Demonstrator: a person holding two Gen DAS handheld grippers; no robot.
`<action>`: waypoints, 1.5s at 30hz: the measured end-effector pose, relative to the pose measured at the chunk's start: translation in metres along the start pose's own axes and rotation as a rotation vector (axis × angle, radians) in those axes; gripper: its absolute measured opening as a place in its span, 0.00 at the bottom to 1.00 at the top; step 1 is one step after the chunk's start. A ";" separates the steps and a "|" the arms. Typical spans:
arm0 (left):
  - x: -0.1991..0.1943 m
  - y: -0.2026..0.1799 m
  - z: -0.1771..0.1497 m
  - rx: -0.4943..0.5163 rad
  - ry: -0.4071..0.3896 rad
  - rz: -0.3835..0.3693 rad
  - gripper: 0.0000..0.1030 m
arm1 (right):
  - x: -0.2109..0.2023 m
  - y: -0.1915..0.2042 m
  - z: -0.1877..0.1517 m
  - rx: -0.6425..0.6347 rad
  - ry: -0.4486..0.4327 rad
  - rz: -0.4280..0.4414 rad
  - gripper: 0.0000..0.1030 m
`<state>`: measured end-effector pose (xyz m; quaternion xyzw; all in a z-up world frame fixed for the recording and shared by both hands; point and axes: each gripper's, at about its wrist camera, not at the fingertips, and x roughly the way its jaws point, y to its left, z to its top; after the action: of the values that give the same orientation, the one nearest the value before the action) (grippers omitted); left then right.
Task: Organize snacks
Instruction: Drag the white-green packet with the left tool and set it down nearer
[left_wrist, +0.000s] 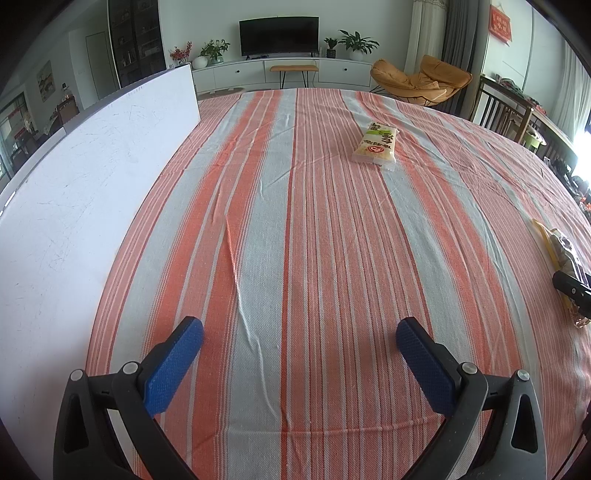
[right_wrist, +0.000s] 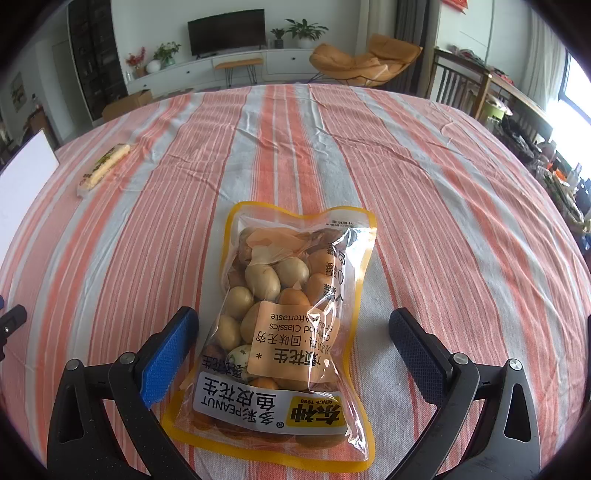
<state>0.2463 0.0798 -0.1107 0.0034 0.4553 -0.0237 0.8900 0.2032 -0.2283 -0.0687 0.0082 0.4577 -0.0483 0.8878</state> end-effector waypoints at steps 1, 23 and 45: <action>0.000 0.000 0.000 0.000 0.000 0.000 1.00 | 0.000 0.000 0.000 0.000 0.000 0.000 1.00; 0.059 -0.038 0.146 0.080 0.123 -0.243 1.00 | -0.002 0.000 0.001 0.000 0.000 0.000 1.00; 0.047 -0.036 0.091 0.128 0.056 -0.082 0.29 | -0.001 0.000 0.000 0.000 0.000 0.000 1.00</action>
<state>0.3457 0.0395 -0.0956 0.0421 0.4774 -0.0890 0.8732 0.2029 -0.2283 -0.0681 0.0083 0.4577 -0.0483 0.8877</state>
